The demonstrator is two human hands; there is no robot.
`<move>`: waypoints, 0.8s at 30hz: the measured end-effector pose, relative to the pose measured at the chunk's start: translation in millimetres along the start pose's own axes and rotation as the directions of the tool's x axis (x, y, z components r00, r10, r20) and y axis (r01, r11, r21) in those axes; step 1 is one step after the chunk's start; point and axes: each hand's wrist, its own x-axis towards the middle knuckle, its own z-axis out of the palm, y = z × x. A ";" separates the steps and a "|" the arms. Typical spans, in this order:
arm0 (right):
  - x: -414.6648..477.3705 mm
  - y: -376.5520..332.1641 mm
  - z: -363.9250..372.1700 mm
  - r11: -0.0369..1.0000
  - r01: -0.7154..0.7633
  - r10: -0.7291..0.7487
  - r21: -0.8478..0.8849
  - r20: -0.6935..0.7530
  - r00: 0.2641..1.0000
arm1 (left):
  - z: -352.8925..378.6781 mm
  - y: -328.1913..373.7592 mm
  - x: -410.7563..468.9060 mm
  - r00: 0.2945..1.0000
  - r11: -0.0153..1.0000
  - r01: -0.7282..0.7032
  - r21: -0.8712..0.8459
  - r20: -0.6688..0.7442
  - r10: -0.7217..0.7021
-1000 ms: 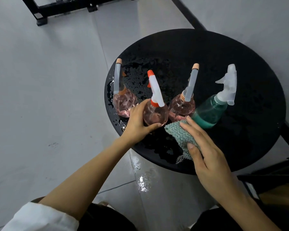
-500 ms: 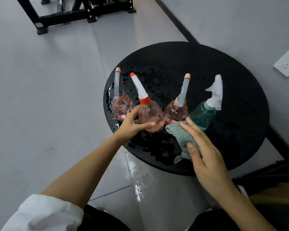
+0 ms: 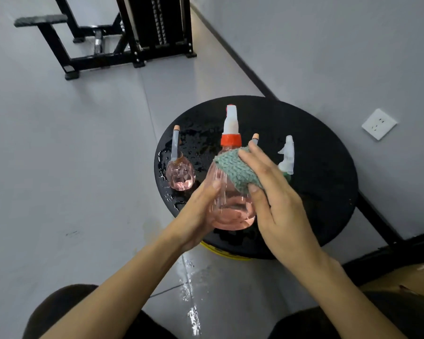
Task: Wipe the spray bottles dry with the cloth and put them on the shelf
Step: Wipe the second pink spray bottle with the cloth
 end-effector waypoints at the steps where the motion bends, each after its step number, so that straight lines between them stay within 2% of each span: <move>1: -2.5 -6.0 -1.1 1.000 -0.001 0.002 -0.025 0.010 1.000 | 7.1 4.1 -7.0 1.000 1.000 -0.007 -0.022 0.000 0.007; 5: -20.9 -32.8 -9.7 0.995 0.008 -0.002 -0.103 0.064 0.998 | 21.7 12.4 -29.4 0.999 0.988 -0.008 -0.155 -0.035 0.002; 11: -61.6 -79.0 -14.0 0.967 0.034 0.005 -0.252 0.151 0.988 | 36.3 21.5 -51.0 0.995 0.970 0.020 -0.241 -0.086 -0.042; 16: -56.5 -94.1 -31.1 0.969 -0.063 0.118 -0.239 0.226 0.967 | 53.2 19.6 -66.7 0.993 0.967 0.060 -0.249 -0.084 -0.084; 19: -48.3 -98.6 -41.2 0.943 -0.089 0.161 -0.320 0.205 0.966 | 63.3 15.9 -72.0 0.995 0.964 0.059 -0.260 -0.057 -0.077; 22: -56.3 -102.9 -42.5 0.884 -0.017 0.086 -0.468 0.127 0.988 | 67.9 15.8 -73.7 0.996 0.954 0.052 -0.296 -0.058 -0.072; 24: -68.4 -107.3 -39.8 0.871 0.009 0.062 -0.491 0.127 0.990 | 67.3 15.6 -72.8 0.994 0.954 0.056 -0.295 -0.071 -0.081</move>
